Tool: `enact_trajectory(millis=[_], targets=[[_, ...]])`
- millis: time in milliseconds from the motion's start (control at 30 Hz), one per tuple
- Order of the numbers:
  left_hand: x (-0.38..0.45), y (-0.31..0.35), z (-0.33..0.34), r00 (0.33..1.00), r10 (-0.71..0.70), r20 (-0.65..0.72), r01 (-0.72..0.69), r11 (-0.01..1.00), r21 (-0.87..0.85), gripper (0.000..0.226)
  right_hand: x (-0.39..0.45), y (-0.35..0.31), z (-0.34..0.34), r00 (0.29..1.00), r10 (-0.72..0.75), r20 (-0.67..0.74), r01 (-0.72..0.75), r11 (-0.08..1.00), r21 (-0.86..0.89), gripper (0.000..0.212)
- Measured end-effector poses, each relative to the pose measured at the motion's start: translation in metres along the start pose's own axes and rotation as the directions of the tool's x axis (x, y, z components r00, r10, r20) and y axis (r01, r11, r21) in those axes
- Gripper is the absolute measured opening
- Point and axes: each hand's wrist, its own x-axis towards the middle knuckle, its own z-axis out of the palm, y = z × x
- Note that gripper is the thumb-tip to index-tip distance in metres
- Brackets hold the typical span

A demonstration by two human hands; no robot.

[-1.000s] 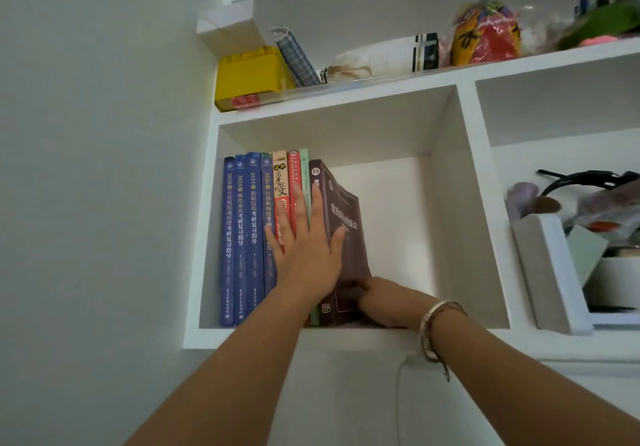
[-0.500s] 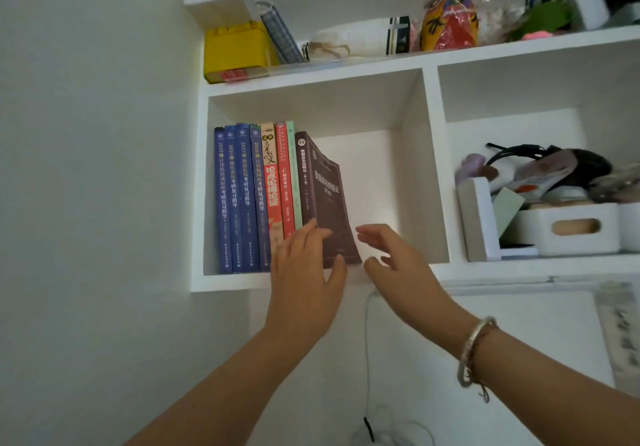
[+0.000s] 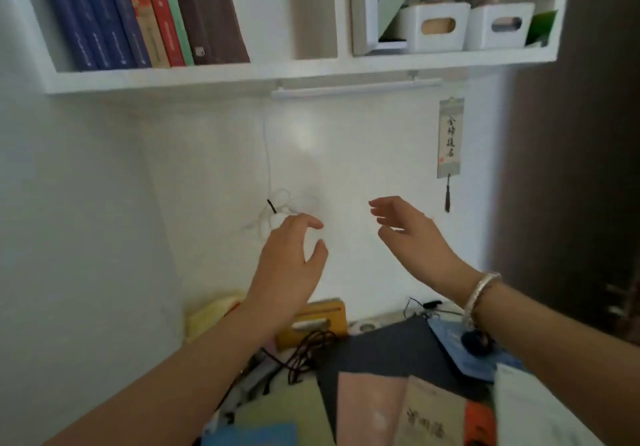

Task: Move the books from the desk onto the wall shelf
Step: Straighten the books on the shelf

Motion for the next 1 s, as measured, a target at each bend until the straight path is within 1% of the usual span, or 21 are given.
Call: enact_trajectory(millis=[67, 133, 233, 267, 333, 433, 500, 533, 633, 700, 767, 867, 900, 967, 1000], targets=[[-0.023, -0.011, 0.028, 0.995, -0.064, 0.072, 0.066, 0.997, -0.029, 0.02, -0.023, 0.031, 0.002, 0.994, 0.104, 0.022, -0.104, 0.994, -0.031, 0.037], [-0.043, -0.024, 0.056, 0.977, -0.15, 0.154, 0.163, 0.983, -0.079, 0.018, -0.044, 0.063, 0.005, 0.974, 0.221, 0.042, -0.218, 0.974, -0.068, 0.037], [-0.072, -0.045, 0.1, 0.913, -0.279, 0.299, 0.322, 0.941, -0.107, 0.016, -0.073, 0.113, 0.014, 0.913, 0.397, 0.091, -0.386, 0.915, -0.12, 0.039], [-0.082, -0.053, 0.114, 0.884, -0.314, 0.346, 0.367, 0.925, -0.099, 0.017, -0.081, 0.131, 0.017, 0.883, 0.456, 0.113, -0.439, 0.886, -0.148, 0.04], [-0.098, -0.067, 0.14, 0.815, -0.384, 0.433, 0.449, 0.892, -0.053, 0.02, -0.098, 0.164, 0.023, 0.8, 0.578, 0.161, -0.542, 0.811, -0.218, 0.042], [-0.113, -0.083, 0.177, 0.676, -0.5, 0.542, 0.558, 0.827, 0.066, 0.029, -0.116, 0.203, 0.029, 0.656, 0.723, 0.219, -0.649, 0.688, -0.324, 0.047], [-0.122, -0.09, 0.202, 0.575, -0.559, 0.597, 0.618, 0.775, 0.13, 0.036, -0.122, 0.221, 0.032, 0.57, 0.78, 0.259, -0.678, 0.625, -0.387, 0.05], [-0.126, -0.094, 0.215, 0.532, -0.579, 0.617, 0.645, 0.75, 0.148, 0.038, -0.123, 0.229, 0.034, 0.54, 0.797, 0.27, -0.68, 0.603, -0.418, 0.052], [-0.139, -0.103, 0.249, 0.393, -0.609, 0.689, 0.713, 0.675, 0.19, 0.045, -0.127, 0.253, 0.039, 0.477, 0.828, 0.297, -0.685, 0.561, -0.465, 0.06], [-0.145, -0.11, 0.269, 0.305, -0.602, 0.738, 0.72, 0.653, 0.235, 0.051, -0.129, 0.266, 0.041, 0.431, 0.845, 0.316, -0.685, 0.534, -0.495, 0.063], [-0.151, -0.117, 0.286, 0.26, -0.597, 0.759, 0.722, 0.642, 0.258, 0.058, -0.129, 0.277, 0.043, 0.389, 0.858, 0.335, -0.693, 0.512, -0.508, 0.067], [-0.157, -0.131, 0.306, 0.23, -0.642, 0.732, 0.713, 0.623, 0.322, 0.079, -0.127, 0.285, 0.046, 0.326, 0.869, 0.371, -0.696, 0.487, -0.528, 0.069], [-0.159, -0.135, 0.311, 0.206, -0.645, 0.736, 0.725, 0.606, 0.328, 0.084, -0.125, 0.286, 0.047, 0.31, 0.872, 0.379, -0.694, 0.48, -0.536, 0.068], [-0.162, -0.136, 0.315, 0.186, -0.634, 0.751, 0.754, 0.582, 0.304, 0.086, -0.124, 0.288, 0.049, 0.294, 0.876, 0.382, -0.694, 0.47, -0.545, 0.065], [-0.164, -0.136, 0.317, 0.2, -0.627, 0.753, 0.757, 0.587, 0.288, 0.083, -0.123, 0.288, 0.049, 0.294, 0.876, 0.383, -0.694, 0.471, -0.544, 0.064]])
